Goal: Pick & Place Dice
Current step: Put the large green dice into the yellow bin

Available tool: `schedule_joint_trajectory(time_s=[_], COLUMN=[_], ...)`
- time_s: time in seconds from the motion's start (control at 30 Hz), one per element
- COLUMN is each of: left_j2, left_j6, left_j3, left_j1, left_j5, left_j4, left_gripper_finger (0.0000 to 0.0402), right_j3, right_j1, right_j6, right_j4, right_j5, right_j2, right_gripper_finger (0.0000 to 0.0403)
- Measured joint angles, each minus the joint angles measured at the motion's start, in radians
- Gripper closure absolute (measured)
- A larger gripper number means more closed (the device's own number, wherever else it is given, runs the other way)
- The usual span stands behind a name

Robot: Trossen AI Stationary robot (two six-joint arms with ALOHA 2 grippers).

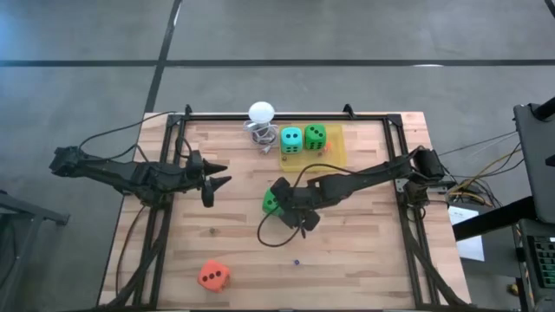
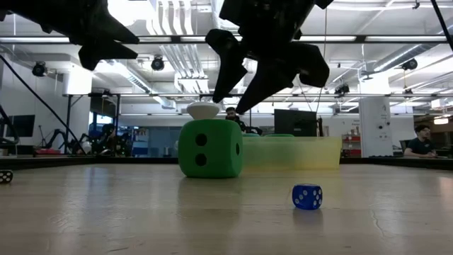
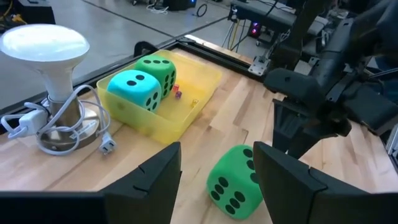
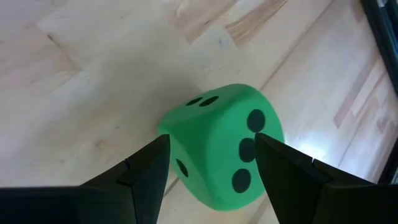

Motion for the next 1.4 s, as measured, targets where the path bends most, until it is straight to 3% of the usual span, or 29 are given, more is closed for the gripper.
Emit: schedule_joint_trajectory(time_s=[0.3, 0.87, 1.0, 1.4], left_j2=[0.0, 0.0, 0.0, 0.0], left_j6=[0.007, 0.01, 0.01, 0.009], left_j3=[0.0, 0.0, 0.0, 0.001], left_j1=[0.0, 0.0, 0.0, 0.0], left_j5=[0.0, 0.0, 0.0, 0.0], left_j4=[0.001, 0.002, 0.003, 0.011], left_gripper_finger=[0.0199, 0.0199, 0.0199, 0.0199], right_j3=[-0.04, -0.3, -0.324, -0.343], right_j1=[-0.022, -0.063, -0.067, -0.07], right_j6=[-0.056, -0.155, -0.148, -0.062], right_j4=[0.059, 0.452, 0.469, 0.503], right_j5=[-0.003, -0.005, -0.004, -0.005], right_j2=[0.0, -0.008, -0.008, -0.004], right_gripper_finger=[0.0174, 0.0178, 0.0203, 0.033])
